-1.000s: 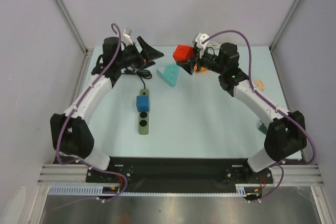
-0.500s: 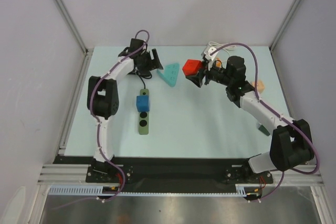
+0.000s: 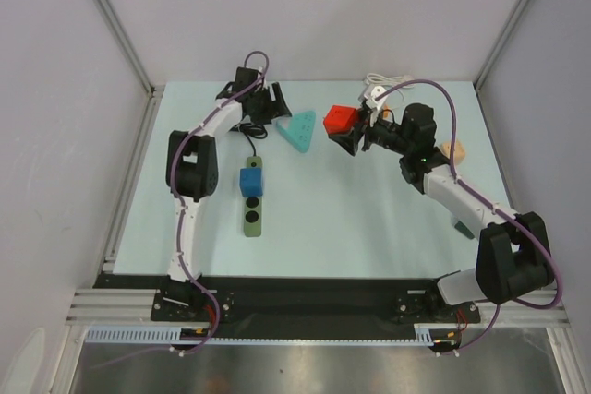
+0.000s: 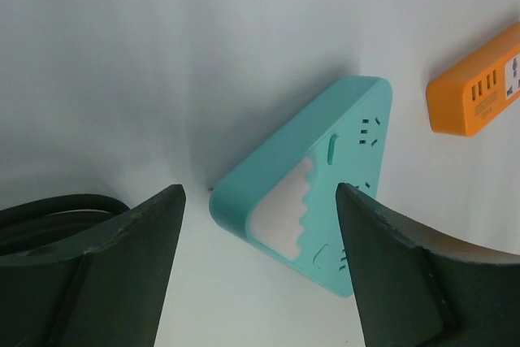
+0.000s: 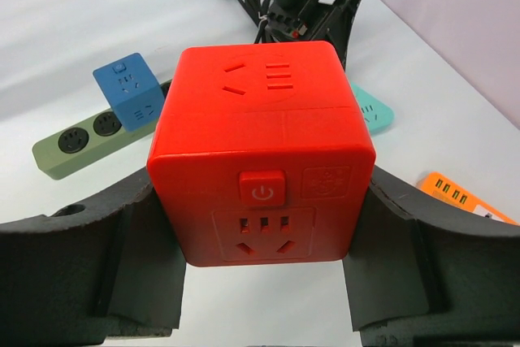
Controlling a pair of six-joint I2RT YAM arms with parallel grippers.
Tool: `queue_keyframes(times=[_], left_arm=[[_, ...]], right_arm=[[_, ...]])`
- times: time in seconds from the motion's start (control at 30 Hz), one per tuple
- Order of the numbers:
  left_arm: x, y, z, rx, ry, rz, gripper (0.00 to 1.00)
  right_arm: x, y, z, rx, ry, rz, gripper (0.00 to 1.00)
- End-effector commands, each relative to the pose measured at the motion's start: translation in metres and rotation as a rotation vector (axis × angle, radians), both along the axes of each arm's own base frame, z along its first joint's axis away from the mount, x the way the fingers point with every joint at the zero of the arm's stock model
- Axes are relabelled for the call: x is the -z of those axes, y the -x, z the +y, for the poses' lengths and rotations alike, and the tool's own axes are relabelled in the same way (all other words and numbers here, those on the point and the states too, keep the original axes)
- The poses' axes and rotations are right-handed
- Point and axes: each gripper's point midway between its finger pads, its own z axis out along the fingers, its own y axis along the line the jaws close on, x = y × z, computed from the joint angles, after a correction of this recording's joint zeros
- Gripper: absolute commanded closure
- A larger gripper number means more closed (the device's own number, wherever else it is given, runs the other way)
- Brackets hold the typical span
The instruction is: Insert the plug
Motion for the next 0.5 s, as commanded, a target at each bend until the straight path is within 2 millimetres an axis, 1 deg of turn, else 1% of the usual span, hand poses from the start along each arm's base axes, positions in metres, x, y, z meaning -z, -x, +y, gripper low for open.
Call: queue_keyframes(times=[0.0,0.03,0.1,0.13,0.2,0.3,0.33,0.4,0.43,0.47], left_arm=[[-0.013,-0.01,-0.008,0.024,0.036,-0.043,0.2],[-0.009,-0.008,-0.009,0.027,0.032,-0.035,0.2],[-0.008,-0.006,-0.011,0.039,0.029,-0.035,0.21],[-0.004,-0.003,-0.013,0.045,0.025,-0.028,0.22],[-0.003,-0.001,-0.014,0.047,0.03,-0.029,0.25],[0.0,0.0,-0.017,0.051,0.046,-0.017,0.43],[-0.001,0.0,-0.018,0.049,0.056,-0.014,0.54],[-0.004,0.003,-0.023,0.069,0.084,-0.006,0.62],[-0.005,0.005,-0.027,0.079,0.095,-0.003,0.68],[-0.007,0.008,-0.031,0.095,0.105,0.001,0.71]], right_arm=[[-0.039,0.0,-0.004,0.005,-0.047,-0.124,1.0],[-0.041,0.001,-0.004,0.007,-0.049,-0.13,1.0],[-0.042,0.002,-0.005,0.004,-0.049,-0.133,1.0],[-0.044,0.002,-0.005,0.004,-0.05,-0.136,1.0],[-0.046,0.003,-0.005,0.002,-0.054,-0.139,1.0],[-0.046,0.004,-0.006,0.005,-0.056,-0.137,1.0],[-0.046,0.004,-0.006,0.007,-0.055,-0.135,1.0],[-0.047,0.005,-0.006,0.004,-0.054,-0.137,1.0],[-0.046,0.004,-0.007,0.007,-0.052,-0.132,1.0],[-0.046,0.005,-0.007,0.007,-0.051,-0.131,1.0]])
